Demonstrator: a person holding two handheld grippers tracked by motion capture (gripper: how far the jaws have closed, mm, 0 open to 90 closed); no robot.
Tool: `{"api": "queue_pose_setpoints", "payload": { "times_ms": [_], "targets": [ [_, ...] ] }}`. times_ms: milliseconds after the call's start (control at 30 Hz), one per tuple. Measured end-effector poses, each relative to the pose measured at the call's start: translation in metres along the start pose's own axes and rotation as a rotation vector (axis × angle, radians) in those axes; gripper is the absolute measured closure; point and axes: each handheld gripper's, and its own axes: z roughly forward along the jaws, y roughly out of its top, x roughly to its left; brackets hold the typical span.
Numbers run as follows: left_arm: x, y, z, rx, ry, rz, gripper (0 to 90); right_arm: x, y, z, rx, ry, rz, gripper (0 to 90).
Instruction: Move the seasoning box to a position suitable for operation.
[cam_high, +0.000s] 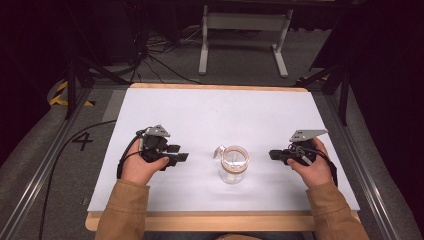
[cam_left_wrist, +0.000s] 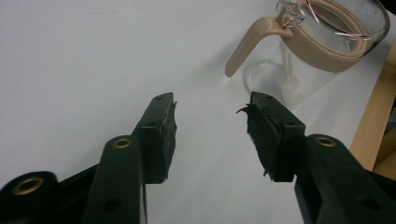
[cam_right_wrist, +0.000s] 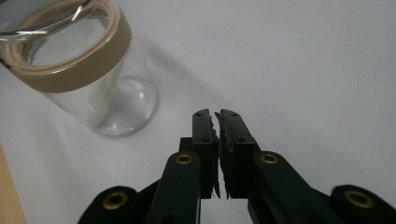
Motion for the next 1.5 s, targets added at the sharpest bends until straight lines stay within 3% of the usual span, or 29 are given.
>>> {"api": "queue_pose_setpoints", "payload": {
  "times_ms": [33,133,300,400,533,667,767,867,1000,1233,1500],
  "targets": [
    [0.001,-0.001,0.001,0.009,-0.005,0.000,63.5,0.003,0.001,0.002,0.010,0.001,-0.010,85.8],
    [0.000,-0.001,0.003,0.043,-0.024,-0.002,72.8,0.008,0.003,0.006,0.016,0.005,-0.029,86.2],
    [-0.006,0.004,0.000,0.041,-0.050,0.017,86.8,0.013,0.005,0.012,0.022,0.014,-0.056,86.1],
    [-0.010,0.010,0.005,0.039,-0.042,0.034,87.3,0.016,0.002,0.011,0.026,0.018,-0.065,85.9],
    [-0.017,0.017,0.022,0.079,-0.026,0.093,87.0,0.017,-0.003,0.006,0.023,0.018,-0.046,84.9],
    [-0.020,0.024,0.032,0.095,-0.052,0.118,86.8,0.018,-0.007,0.001,-0.022,0.063,-0.012,84.1],
    [-0.025,0.029,0.042,0.124,-0.066,0.146,85.7,0.019,-0.010,-0.003,-0.020,0.054,-0.002,84.0],
    [-0.027,0.031,0.052,0.129,-0.068,0.154,84.3,0.019,-0.014,-0.005,-0.016,0.047,0.002,83.7],
    [-0.026,0.034,0.063,0.127,-0.033,0.172,84.1,0.020,-0.017,-0.005,-0.009,0.057,0.011,82.5],
    [-0.026,0.034,0.080,0.153,-0.040,0.195,86.2,0.021,-0.021,-0.007,-0.007,0.057,0.023,82.1],
    [-0.026,0.033,0.090,0.145,-0.046,0.183,88.2,0.029,-0.020,-0.002,0.012,0.062,-0.001,81.7]
  ]
}}
